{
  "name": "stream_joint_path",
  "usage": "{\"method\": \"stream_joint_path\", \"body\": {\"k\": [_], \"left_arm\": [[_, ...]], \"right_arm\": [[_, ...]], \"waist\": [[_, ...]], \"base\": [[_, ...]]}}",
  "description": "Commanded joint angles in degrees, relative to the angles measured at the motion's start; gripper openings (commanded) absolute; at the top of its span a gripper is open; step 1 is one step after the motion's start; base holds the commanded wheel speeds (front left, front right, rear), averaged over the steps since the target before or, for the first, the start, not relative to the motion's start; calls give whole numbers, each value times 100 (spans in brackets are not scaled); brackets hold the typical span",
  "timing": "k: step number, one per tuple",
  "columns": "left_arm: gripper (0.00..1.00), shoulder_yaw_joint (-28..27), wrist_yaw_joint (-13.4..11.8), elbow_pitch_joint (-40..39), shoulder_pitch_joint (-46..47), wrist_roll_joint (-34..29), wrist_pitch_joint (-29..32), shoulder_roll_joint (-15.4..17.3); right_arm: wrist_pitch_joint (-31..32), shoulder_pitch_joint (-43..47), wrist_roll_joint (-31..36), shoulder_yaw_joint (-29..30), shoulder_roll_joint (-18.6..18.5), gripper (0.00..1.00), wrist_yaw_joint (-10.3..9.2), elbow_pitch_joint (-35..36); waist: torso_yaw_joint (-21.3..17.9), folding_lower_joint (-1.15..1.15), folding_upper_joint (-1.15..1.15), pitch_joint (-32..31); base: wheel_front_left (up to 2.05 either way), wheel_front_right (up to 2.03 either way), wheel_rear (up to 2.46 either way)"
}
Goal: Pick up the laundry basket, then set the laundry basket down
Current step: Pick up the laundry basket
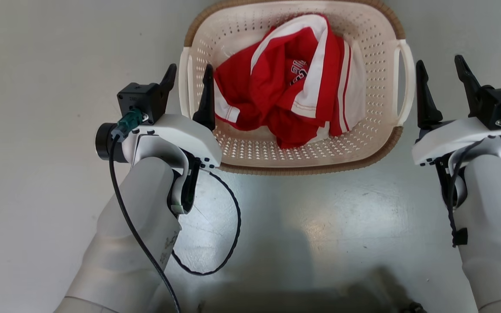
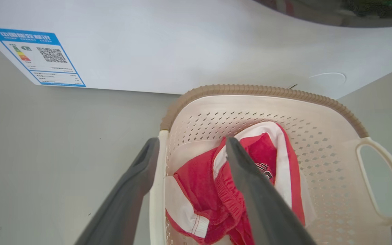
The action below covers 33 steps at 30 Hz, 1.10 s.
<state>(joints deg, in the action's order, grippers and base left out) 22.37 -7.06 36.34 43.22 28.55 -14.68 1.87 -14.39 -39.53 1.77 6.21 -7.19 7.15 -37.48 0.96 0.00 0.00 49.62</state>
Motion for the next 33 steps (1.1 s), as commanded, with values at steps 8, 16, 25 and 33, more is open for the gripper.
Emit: {"method": "stream_joint_path", "body": {"k": [8,16,25,33], "left_arm": [[100,-114,-86,-22,101,-45,-32,100],[100,-226,-130,-18,175,-115,-32,100],[100,-198,-137,23,238,-119,-32,100],[100,-82,-158,168,352,-97,-32,100]], "right_arm": [[-61,-4,-118,-229,81,100,34,100],[-61,-70,-153,-264,88,100,34,96],[-61,-153,-185,-299,97,100,34,3],[-61,-261,-193,-336,130,100,34,-127]], "waist": [[7,0,0,284],[19,0,0,436],[24,0,0,637],[16,0,0,771]], "base": [[0,0,0],[0,0,0],[0,0,0],[0,0,0]]}}
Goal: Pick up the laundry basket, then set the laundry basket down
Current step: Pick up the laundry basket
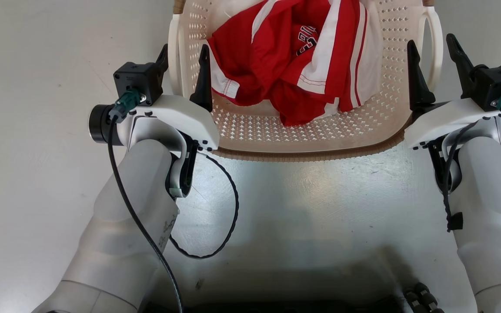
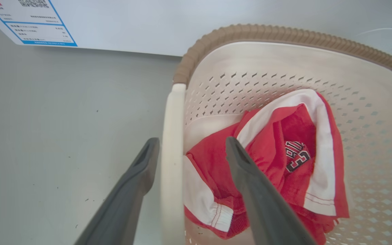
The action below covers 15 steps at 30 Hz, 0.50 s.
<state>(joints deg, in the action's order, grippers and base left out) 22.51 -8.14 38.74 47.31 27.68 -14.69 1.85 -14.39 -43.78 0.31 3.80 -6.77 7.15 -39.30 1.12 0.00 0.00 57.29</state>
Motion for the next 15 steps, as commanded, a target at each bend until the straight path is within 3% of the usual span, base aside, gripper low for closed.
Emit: {"method": "stream_joint_path", "body": {"k": [1,15], "left_arm": [[100,-74,-51,-36,-36,-8,-30,103],[100,234,-136,315,232,146,-30,103]], "right_arm": [[-61,153,-45,-96,90,100,34,45],[-61,35,-91,-120,127,100,34,-173]], "waist": [[1,0,0,15],[4,0,0,119]], "base": [[0,0,0],[0,0,0]]}}
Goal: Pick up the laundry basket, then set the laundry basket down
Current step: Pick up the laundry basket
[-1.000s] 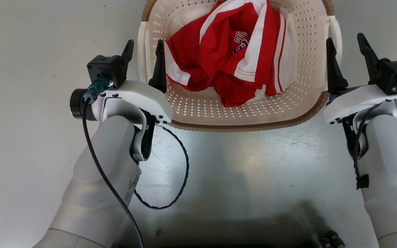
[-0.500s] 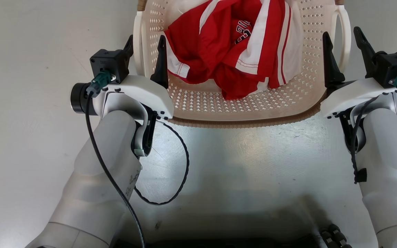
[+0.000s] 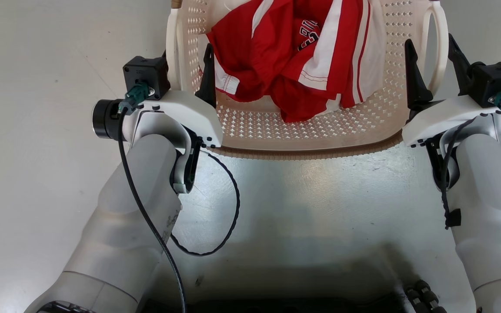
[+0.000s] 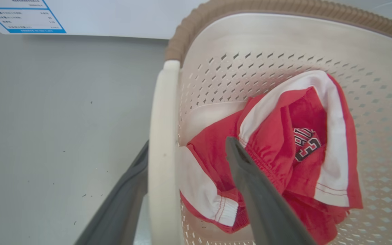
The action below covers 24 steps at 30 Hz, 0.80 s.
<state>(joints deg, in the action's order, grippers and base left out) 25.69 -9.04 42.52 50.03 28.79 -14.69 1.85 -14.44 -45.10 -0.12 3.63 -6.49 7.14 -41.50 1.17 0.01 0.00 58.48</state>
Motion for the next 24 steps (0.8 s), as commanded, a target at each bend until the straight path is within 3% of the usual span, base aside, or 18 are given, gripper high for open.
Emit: {"method": "stream_joint_path", "body": {"k": [1,12,13,14,15,16,24], "left_arm": [[100,-78,-50,-53,-31,40,-30,103],[100,-93,-69,4,-11,20,-30,103],[73,-90,-63,13,-12,25,-30,103],[38,-84,-57,24,-11,31,-30,103],[0,-82,-52,31,-6,31,-30,103],[0,-53,-31,67,-5,29,-30,103],[0,131,-15,320,-32,85,-30,103]], "right_arm": [[-56,164,-49,-105,101,100,35,41],[-56,131,-81,-123,143,100,35,-27],[-56,131,-83,-124,146,100,35,-32],[-56,131,-85,-124,149,94,35,-40],[-56,131,-95,-125,154,36,35,-67],[-56,130,-102,-135,159,0,35,-109],[-56,149,-37,-254,202,0,35,-544]], "waist": [[-2,0,0,0],[-29,0,0,-34],[-31,0,0,-41],[-34,0,0,-50],[-34,0,0,-63],[-36,0,0,-79],[-68,0,0,-397]], "base": [[0,0,0],[0,0,0],[0,0,0],[0,0,0],[0,0,0],[0,0,0],[0,0,0]]}}
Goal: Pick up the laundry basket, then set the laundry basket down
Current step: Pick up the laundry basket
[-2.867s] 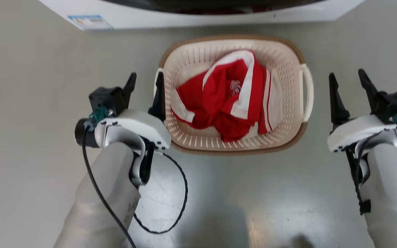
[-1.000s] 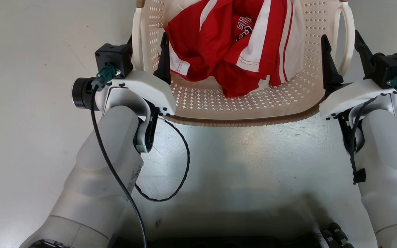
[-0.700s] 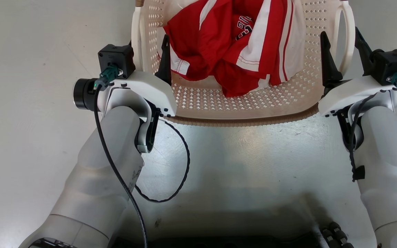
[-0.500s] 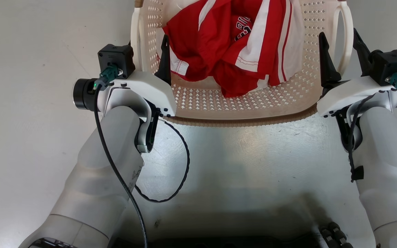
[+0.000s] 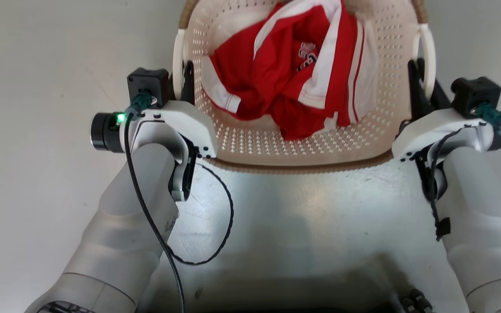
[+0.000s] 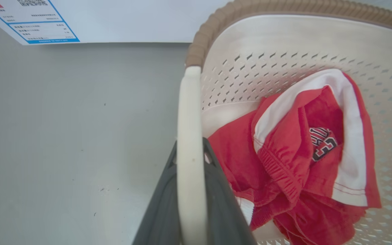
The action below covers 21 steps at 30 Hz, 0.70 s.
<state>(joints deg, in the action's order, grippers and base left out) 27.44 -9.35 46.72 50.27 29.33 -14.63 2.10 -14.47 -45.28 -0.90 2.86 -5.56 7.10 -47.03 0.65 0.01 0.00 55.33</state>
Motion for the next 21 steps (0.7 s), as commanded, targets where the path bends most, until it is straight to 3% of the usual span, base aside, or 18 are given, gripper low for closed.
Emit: {"method": "stream_joint_path", "body": {"k": [1,11,21], "left_arm": [[0,-20,20,-54,-71,55,-37,77],[0,260,141,704,-307,388,-37,77],[0,617,403,1471,-968,825,-37,77]], "right_arm": [[-52,171,45,-206,118,0,39,-76],[-52,171,-89,-581,184,0,39,-1180],[-21,325,-429,-1152,249,0,39,-2330]], "waist": [[-22,0,0,-144],[-142,0,0,-1222],[-396,0,0,-2777]], "base": [[0,0,0],[0,0,0],[0,0,0]]}}
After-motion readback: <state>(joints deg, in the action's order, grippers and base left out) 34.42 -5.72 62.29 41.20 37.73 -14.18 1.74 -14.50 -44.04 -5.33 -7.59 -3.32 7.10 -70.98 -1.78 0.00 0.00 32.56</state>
